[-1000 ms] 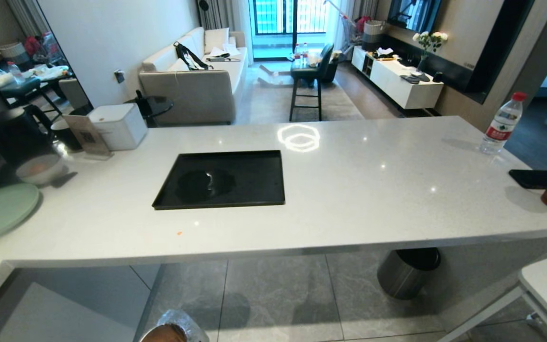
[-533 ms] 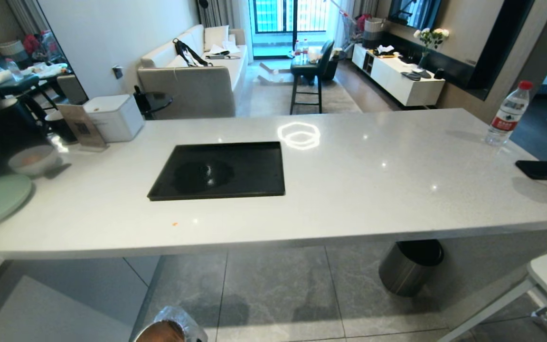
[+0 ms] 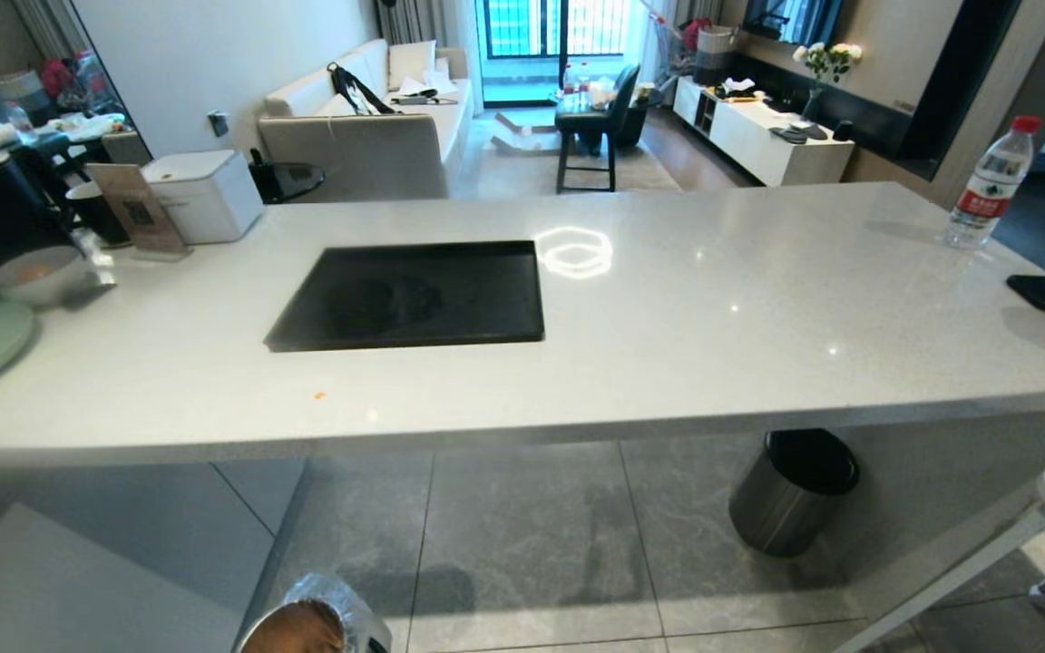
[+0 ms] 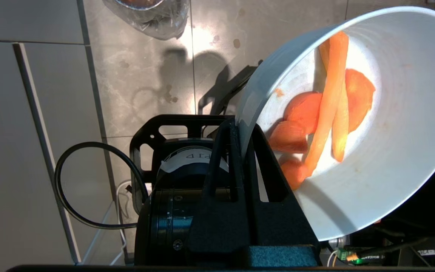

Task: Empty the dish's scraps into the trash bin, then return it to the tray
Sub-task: Move the bowl over the trash can

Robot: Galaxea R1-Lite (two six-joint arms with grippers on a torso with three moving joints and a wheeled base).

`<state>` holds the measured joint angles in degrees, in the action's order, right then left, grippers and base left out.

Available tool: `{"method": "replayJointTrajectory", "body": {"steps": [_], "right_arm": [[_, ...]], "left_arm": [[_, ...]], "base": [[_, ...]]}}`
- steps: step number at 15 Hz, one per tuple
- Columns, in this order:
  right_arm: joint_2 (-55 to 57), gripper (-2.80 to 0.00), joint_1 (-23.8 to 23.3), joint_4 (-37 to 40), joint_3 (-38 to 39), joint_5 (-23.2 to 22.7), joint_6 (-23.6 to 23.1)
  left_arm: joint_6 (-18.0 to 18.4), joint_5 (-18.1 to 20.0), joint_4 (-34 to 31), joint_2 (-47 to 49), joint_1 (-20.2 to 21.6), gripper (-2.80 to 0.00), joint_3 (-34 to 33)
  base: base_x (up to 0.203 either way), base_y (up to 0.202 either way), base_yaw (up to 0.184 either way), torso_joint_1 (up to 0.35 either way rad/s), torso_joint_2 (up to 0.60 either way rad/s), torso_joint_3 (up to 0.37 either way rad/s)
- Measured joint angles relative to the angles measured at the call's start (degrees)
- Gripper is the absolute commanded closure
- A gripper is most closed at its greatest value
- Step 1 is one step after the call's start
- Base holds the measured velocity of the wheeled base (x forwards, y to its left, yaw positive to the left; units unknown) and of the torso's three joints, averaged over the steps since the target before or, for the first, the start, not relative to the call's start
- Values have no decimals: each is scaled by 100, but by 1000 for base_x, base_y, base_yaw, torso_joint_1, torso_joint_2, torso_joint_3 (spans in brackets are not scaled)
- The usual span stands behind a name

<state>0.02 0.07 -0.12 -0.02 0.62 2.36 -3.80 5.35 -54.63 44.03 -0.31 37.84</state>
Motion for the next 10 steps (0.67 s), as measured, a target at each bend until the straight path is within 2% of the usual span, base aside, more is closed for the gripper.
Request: {"method": "replayJointTrajectory", "body": {"steps": [10], "right_arm": [[0, 0, 0, -4, 0, -2, -1]], "left_arm": [[3, 19, 122, 131, -62, 0, -59]], "base": [[0, 0, 0, -139, 512, 370]]}}
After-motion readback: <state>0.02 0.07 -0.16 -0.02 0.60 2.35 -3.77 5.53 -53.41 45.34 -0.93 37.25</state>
